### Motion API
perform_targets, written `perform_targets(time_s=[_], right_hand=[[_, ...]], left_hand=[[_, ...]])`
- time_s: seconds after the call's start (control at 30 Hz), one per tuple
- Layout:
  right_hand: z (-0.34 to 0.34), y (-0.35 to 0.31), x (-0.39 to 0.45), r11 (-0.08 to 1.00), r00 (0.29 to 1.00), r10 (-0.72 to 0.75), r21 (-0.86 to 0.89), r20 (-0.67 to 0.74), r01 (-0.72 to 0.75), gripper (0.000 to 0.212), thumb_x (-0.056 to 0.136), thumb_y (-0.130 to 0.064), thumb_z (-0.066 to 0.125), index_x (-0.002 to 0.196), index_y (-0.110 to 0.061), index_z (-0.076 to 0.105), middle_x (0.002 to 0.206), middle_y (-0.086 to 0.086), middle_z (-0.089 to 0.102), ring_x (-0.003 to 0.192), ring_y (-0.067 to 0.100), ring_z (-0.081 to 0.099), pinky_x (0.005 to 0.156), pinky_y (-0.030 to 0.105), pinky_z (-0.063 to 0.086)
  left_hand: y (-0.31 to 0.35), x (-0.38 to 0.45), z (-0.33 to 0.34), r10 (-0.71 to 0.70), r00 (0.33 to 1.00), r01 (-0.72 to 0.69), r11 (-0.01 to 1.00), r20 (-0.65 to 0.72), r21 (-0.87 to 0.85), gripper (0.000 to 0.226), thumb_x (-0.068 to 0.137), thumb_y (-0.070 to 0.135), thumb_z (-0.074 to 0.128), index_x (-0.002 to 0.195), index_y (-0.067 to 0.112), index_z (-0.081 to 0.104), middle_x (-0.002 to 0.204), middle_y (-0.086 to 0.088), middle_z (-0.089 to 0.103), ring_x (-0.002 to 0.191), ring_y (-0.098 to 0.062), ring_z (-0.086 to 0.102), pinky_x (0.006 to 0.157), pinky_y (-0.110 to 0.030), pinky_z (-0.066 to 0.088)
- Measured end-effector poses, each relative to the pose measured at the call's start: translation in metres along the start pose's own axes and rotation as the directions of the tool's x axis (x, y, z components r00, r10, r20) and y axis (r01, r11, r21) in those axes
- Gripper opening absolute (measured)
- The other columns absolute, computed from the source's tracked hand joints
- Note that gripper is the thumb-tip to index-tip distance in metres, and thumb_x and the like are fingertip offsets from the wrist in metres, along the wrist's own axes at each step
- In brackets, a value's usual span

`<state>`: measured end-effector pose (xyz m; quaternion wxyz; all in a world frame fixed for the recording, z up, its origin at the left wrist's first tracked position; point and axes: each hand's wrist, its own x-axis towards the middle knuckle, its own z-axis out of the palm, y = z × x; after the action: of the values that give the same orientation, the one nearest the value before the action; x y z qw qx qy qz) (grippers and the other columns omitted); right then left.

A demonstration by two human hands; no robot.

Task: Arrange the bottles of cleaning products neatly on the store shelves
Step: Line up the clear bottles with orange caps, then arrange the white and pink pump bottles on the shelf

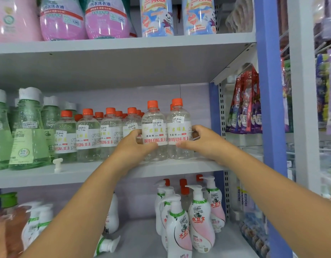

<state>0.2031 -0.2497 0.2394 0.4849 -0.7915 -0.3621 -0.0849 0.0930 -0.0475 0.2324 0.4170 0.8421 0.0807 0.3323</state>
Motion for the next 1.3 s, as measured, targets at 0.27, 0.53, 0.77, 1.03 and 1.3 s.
perform_targets(time_s=[0.27, 0.53, 0.77, 1.03, 1.3], right_hand=[[0.003, 0.002, 0.0, 0.998, 1.0, 0.0, -0.057, -0.005, -0.001, 0.062, 0.081, -0.05, 0.079, 0.133, -0.028, 0.054, 0.112, -0.019, 0.059, 0.098, 0.0, 0.061, 0.079, 0.023, 0.053], [0.007, -0.007, -0.007, 0.999, 1.0, -0.005, -0.054, 0.013, 0.006, 0.055, 0.085, -0.044, 0.077, 0.132, -0.029, 0.054, 0.117, -0.016, 0.064, 0.095, -0.003, 0.061, 0.073, 0.019, 0.049], [0.04, 0.051, -0.123, 0.913, 0.696, -0.344, -0.051, -0.63, 0.405, 0.013, 0.095, -0.009, 0.063, 0.106, -0.016, 0.065, 0.097, -0.002, 0.062, 0.091, 0.012, 0.061, 0.08, 0.02, 0.05], [0.113, 0.191, -0.119, 0.927, 0.938, 0.325, 0.239, -0.122, -0.29, 0.05, 0.086, -0.03, 0.08, 0.129, -0.032, 0.055, 0.12, -0.011, 0.065, 0.104, 0.005, 0.064, 0.079, 0.02, 0.05], [0.133, 0.188, -0.13, 0.889, 0.903, 0.415, 0.258, -0.11, -0.377, 0.047, 0.084, -0.013, 0.081, 0.125, -0.027, 0.061, 0.114, -0.011, 0.072, 0.096, 0.001, 0.069, 0.08, 0.022, 0.056]], left_hand=[[-0.001, -0.001, 0.001, 0.021, 1.0, -0.021, 1.0, 0.003, 0.01, 0.046, 0.086, 0.043, 0.076, 0.127, 0.033, 0.059, 0.106, 0.013, 0.069, 0.092, -0.007, 0.067, 0.068, -0.024, 0.048], [0.008, -0.007, 0.007, 0.025, 1.0, -0.024, 0.999, -0.005, 0.045, 0.05, 0.088, 0.038, 0.072, 0.133, 0.025, 0.054, 0.109, 0.012, 0.065, 0.087, -0.001, 0.06, 0.066, -0.022, 0.044], [-0.037, -0.118, 0.049, 0.434, 0.751, -0.521, 0.853, -0.497, -0.044, 0.023, 0.09, 0.023, 0.068, 0.106, 0.037, 0.06, 0.097, 0.013, 0.066, 0.093, -0.01, 0.064, 0.084, -0.023, 0.051], [-0.15, -0.151, 0.145, -0.161, 0.983, 0.167, 0.984, 0.087, -0.064, 0.064, 0.065, 0.056, 0.084, 0.117, 0.055, 0.046, 0.116, 0.025, 0.063, 0.097, 0.01, 0.062, 0.085, -0.023, 0.053], [-0.184, -0.134, 0.106, -0.238, 0.97, 0.232, 0.968, -0.051, -0.095, 0.039, 0.077, 0.035, 0.085, 0.101, 0.041, 0.055, 0.095, 0.018, 0.069, 0.084, -0.002, 0.067, 0.075, -0.031, 0.058]])
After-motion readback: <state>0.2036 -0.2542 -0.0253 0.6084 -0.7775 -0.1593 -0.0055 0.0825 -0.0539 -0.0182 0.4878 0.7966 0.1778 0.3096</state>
